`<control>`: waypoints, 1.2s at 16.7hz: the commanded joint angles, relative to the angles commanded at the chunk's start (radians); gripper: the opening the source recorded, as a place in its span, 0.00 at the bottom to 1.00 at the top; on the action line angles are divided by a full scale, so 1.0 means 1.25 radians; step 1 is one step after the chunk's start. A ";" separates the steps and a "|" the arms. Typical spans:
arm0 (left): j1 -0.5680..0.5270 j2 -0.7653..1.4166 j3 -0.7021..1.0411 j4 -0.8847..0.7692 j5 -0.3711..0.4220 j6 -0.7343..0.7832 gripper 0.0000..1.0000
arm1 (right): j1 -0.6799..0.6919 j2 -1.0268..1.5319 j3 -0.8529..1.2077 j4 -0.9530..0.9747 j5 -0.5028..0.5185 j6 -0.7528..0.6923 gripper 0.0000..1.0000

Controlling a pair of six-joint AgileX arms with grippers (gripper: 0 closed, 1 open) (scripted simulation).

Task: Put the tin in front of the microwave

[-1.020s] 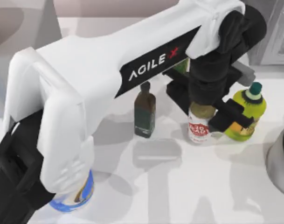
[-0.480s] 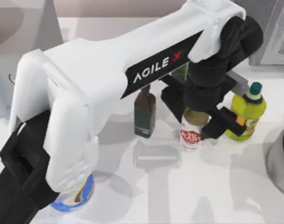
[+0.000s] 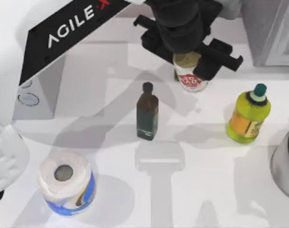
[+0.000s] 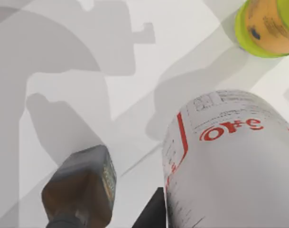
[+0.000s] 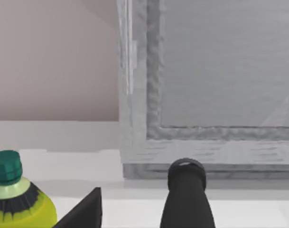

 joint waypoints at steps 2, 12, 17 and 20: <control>0.042 -0.085 -0.047 0.021 0.008 0.004 0.00 | 0.000 0.000 0.000 0.000 0.000 0.000 1.00; 0.382 -0.491 -0.678 0.105 0.012 0.034 0.00 | 0.000 0.000 0.000 0.000 0.000 0.000 1.00; 0.546 -0.623 -0.982 0.151 -0.013 0.052 0.00 | 0.000 0.000 0.000 0.000 0.000 0.000 1.00; 0.606 -0.637 -1.066 0.161 -0.032 0.061 0.00 | 0.000 0.000 0.000 0.000 0.000 0.000 1.00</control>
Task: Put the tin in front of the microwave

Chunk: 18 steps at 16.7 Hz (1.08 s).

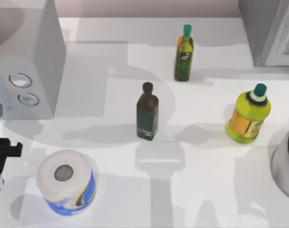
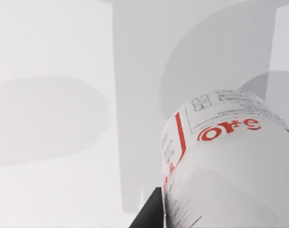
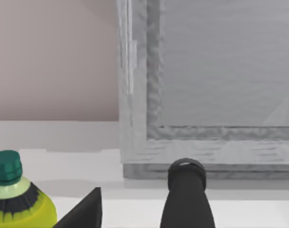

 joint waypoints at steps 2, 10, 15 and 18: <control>0.011 0.000 -0.013 0.001 -0.005 0.002 0.00 | 0.000 0.000 0.000 0.000 0.000 0.000 1.00; 0.010 0.005 -0.024 0.015 -0.004 0.003 0.00 | 0.000 0.000 0.000 0.000 0.000 0.000 1.00; 0.011 0.006 -0.034 0.028 -0.005 0.002 0.00 | 0.000 0.000 0.000 0.000 0.000 0.000 1.00; 0.011 0.006 -0.034 0.028 -0.005 0.002 0.15 | 0.000 0.000 0.000 0.000 0.000 0.000 1.00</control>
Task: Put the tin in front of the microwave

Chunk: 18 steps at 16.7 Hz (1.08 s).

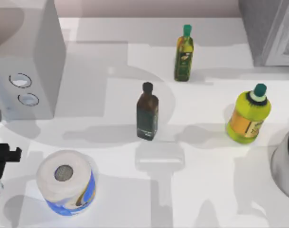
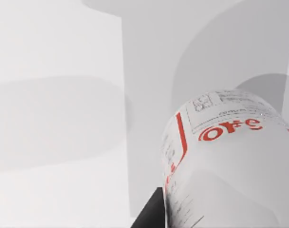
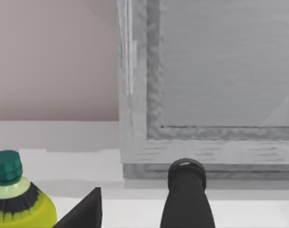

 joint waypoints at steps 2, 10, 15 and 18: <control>0.000 0.000 0.000 0.000 0.000 0.000 0.30 | 0.000 0.000 0.000 0.000 0.000 0.000 1.00; 0.000 0.000 0.000 0.000 0.000 0.000 0.90 | 0.000 0.000 0.000 0.000 0.000 0.000 1.00; 0.000 0.000 0.000 0.000 0.000 0.000 1.00 | 0.000 0.000 0.000 0.000 0.000 0.000 1.00; 0.000 0.000 0.000 0.000 0.000 0.000 1.00 | 0.000 0.000 0.000 0.000 0.000 0.000 1.00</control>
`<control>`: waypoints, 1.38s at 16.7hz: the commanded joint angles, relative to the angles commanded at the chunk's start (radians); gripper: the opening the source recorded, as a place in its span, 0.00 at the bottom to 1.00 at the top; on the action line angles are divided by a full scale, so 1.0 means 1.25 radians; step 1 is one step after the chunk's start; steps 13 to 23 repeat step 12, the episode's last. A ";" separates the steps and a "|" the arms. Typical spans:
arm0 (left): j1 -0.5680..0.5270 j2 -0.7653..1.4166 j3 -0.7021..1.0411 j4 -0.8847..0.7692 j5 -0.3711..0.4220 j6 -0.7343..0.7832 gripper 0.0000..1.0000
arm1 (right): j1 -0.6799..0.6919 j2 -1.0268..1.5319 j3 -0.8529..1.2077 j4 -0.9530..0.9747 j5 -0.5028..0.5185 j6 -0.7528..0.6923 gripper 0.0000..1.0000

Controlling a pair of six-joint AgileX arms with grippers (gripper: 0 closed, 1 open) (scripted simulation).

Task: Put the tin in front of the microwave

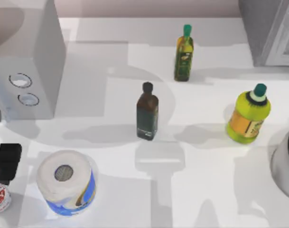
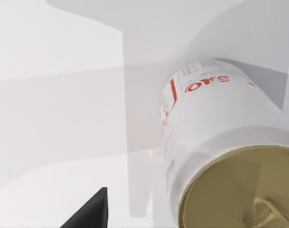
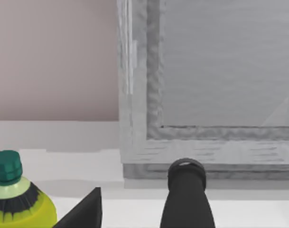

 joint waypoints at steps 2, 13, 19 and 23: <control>0.000 0.000 0.000 0.000 0.000 0.000 1.00 | 0.000 0.000 0.000 0.000 0.000 0.000 1.00; -0.002 -0.021 0.112 -0.133 0.000 -0.002 1.00 | 0.000 0.000 0.000 0.000 0.000 0.000 1.00; -0.002 -0.021 0.112 -0.133 0.000 -0.002 1.00 | 0.000 0.000 0.000 0.000 0.000 0.000 1.00; -0.002 -0.021 0.112 -0.133 0.000 -0.002 1.00 | 0.000 0.000 0.000 0.000 0.000 0.000 1.00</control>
